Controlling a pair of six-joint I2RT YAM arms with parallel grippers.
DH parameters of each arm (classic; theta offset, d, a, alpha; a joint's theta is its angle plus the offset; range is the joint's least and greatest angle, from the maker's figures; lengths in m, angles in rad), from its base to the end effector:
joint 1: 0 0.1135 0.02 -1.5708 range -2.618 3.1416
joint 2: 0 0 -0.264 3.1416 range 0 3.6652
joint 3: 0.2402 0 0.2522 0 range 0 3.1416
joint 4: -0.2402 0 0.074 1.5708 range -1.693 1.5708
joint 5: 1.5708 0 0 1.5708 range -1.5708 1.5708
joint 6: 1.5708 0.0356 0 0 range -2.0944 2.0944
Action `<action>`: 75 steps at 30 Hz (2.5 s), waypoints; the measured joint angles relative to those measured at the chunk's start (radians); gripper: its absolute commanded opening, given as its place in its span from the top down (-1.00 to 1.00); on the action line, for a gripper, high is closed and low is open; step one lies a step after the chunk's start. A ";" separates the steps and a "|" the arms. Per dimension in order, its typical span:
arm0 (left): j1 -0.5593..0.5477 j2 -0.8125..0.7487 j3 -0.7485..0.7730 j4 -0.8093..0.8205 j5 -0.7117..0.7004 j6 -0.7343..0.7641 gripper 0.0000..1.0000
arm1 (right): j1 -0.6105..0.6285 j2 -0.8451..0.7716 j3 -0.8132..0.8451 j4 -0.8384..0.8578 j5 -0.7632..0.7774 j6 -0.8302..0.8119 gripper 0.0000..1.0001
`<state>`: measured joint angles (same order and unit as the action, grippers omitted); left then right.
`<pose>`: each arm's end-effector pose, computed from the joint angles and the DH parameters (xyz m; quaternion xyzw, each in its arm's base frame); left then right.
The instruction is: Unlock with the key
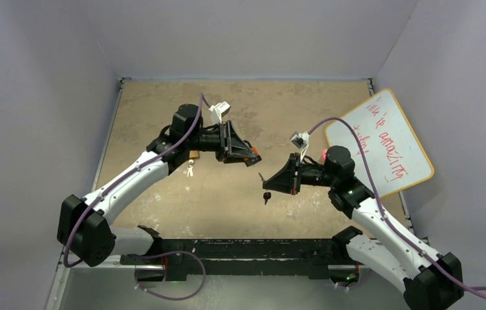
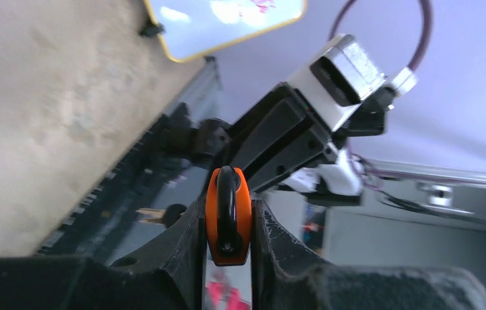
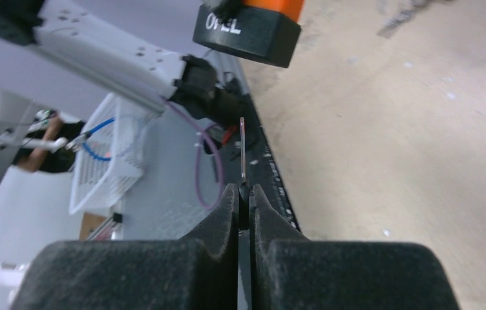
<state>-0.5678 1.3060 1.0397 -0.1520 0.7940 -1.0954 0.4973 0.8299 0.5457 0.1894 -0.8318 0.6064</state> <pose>0.2337 -0.1792 0.3215 0.0018 0.8015 -0.5898 0.0989 0.1556 0.1144 0.2879 -0.2345 0.6906 0.5772 0.3674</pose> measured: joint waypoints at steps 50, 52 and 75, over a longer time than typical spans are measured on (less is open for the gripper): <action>0.022 -0.018 -0.163 1.212 -0.102 -0.802 1.00 | 0.000 0.244 0.704 -0.313 -0.116 -0.071 1.00; 0.022 -0.038 -0.104 1.016 -0.053 -0.759 1.00 | 0.000 0.250 0.701 -0.332 -0.102 -0.057 1.00; 0.023 -0.063 -0.014 0.518 0.078 -0.639 1.00 | 0.000 0.131 0.581 -0.317 -0.154 0.021 1.00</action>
<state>-0.5453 1.2430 1.0260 0.3660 0.8719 -1.7348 0.4973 0.9607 1.1267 -0.1280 -0.9855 0.6270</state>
